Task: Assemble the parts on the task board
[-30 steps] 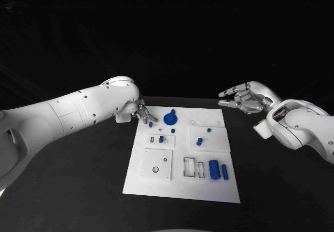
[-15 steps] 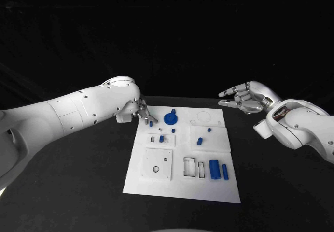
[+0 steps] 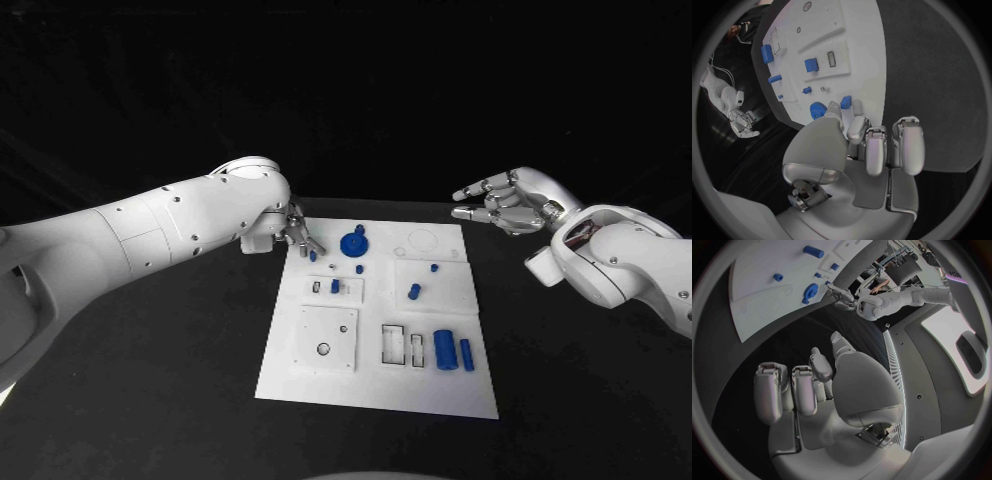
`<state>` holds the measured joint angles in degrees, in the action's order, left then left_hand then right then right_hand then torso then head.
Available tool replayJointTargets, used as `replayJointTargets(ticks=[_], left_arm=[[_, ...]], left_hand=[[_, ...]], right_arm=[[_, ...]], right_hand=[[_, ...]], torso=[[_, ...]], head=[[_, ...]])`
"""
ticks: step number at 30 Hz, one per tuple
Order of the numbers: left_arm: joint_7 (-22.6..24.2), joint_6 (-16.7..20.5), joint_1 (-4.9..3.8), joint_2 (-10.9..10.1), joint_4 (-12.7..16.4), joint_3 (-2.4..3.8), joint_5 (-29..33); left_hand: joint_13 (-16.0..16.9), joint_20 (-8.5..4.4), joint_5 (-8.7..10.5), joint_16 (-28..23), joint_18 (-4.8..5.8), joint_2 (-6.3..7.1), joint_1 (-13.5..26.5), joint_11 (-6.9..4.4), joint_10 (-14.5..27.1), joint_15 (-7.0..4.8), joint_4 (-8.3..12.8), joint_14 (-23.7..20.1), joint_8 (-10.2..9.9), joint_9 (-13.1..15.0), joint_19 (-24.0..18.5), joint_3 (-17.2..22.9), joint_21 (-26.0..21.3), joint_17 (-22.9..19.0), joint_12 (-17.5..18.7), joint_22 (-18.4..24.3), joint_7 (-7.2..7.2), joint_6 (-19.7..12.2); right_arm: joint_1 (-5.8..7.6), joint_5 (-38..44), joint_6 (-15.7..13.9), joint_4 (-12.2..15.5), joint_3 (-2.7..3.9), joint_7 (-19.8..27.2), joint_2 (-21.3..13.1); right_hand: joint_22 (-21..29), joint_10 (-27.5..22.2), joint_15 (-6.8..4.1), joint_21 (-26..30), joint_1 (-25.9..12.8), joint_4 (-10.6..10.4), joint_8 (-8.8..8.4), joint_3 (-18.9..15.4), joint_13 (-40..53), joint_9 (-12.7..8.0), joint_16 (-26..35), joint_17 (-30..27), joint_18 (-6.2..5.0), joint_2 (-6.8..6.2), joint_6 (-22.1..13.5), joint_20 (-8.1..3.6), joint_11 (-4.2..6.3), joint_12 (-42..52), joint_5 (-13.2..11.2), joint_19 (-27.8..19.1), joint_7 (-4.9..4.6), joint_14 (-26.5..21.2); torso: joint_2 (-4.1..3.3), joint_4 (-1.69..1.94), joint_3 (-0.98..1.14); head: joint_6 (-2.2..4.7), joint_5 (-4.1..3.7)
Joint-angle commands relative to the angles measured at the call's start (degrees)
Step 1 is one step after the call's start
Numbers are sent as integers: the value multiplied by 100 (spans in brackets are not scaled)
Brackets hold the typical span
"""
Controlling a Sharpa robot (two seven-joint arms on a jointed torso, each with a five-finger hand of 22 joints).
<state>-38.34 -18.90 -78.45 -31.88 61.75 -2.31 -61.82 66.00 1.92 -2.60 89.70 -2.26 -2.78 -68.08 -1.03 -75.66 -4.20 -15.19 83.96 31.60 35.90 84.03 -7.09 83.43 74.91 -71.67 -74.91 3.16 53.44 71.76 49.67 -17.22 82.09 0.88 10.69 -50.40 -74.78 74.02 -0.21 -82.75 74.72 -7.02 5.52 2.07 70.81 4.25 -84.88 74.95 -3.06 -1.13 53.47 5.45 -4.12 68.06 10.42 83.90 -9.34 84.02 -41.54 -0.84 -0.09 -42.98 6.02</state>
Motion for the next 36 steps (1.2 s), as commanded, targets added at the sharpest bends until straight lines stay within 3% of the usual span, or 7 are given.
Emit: replayJointTargets(ticks=[1,10,18,27,31,36], left_arm=[[73,-65,0,1,6,0,30],[118,92,0,10,-11,0,131],[144,117,2,15,-19,-1,204],[188,118,5,9,-14,-2,296],[210,140,6,4,-9,-2,321],[265,265,6,-23,16,-3,392]], left_hand=[[4,-42,-16,30,11,-21,-69,-12,-42,-48,-1,604,29,10,251,39,24,1509,-12,-517,-26,28],[-1,-56,-16,30,14,-141,-307,-21,-44,-60,96,604,103,79,255,226,30,1509,-7,-533,-36,-42],[-26,-77,-21,30,16,-294,-860,-63,-17,-89,428,604,114,108,256,638,34,1509,26,-548,-75,-164],[-52,-105,-24,30,20,-361,-1362,-86,24,-112,775,604,38,63,257,1259,42,1509,82,-569,-91,-280],[-68,-97,-26,30,22,-236,-1411,-48,31,-85,902,604,10,43,257,1814,46,1509,116,-581,-43,-322],[-64,-65,-71,30,23,194,-1053,-33,-18,-26,1025,604,94,84,262,3006,58,1509,117,-611,-12,-326]], right_arm=[[-4,7,68,-8,0,12,9],[-5,7,81,-21,0,7,17],[-6,7,91,-34,0,6,31],[-6,7,102,-38,0,5,32],[-6,7,105,-40,0,4,33],[-6,7,110,-42,0,5,35]], right_hand=[[4,-34,-19,26,-11,-12,31,-34,-2,9,15,1049,-4,39,23,1,2,-18,30,-29,26,463],[4,-34,-19,26,-11,-12,31,-34,-2,9,15,1049,-4,39,23,1,2,-18,30,-29,26,463],[4,-34,-19,26,-11,-12,31,-34,-2,9,15,1049,-4,39,23,1,2,-18,30,-29,26,463],[4,-34,-19,26,-11,-12,31,-34,-2,9,15,1049,-4,39,23,1,2,-18,30,-29,26,463],[4,-34,-19,26,-11,-12,31,-34,-2,9,15,1049,-4,39,23,1,2,-18,30,-29,26,463],[4,-34,-19,26,-11,-12,31,-34,-2,9,15,1049,-4,39,23,1,2,-18,30,-29,26,463]], torso=[[3,0,2],[2,-4,2],[2,-3,0],[-2,-3,-1],[0,-4,-2],[2,-1,2]], head=[[-4,3],[-1,12],[-3,11],[-13,17],[-18,18],[-21,20]])
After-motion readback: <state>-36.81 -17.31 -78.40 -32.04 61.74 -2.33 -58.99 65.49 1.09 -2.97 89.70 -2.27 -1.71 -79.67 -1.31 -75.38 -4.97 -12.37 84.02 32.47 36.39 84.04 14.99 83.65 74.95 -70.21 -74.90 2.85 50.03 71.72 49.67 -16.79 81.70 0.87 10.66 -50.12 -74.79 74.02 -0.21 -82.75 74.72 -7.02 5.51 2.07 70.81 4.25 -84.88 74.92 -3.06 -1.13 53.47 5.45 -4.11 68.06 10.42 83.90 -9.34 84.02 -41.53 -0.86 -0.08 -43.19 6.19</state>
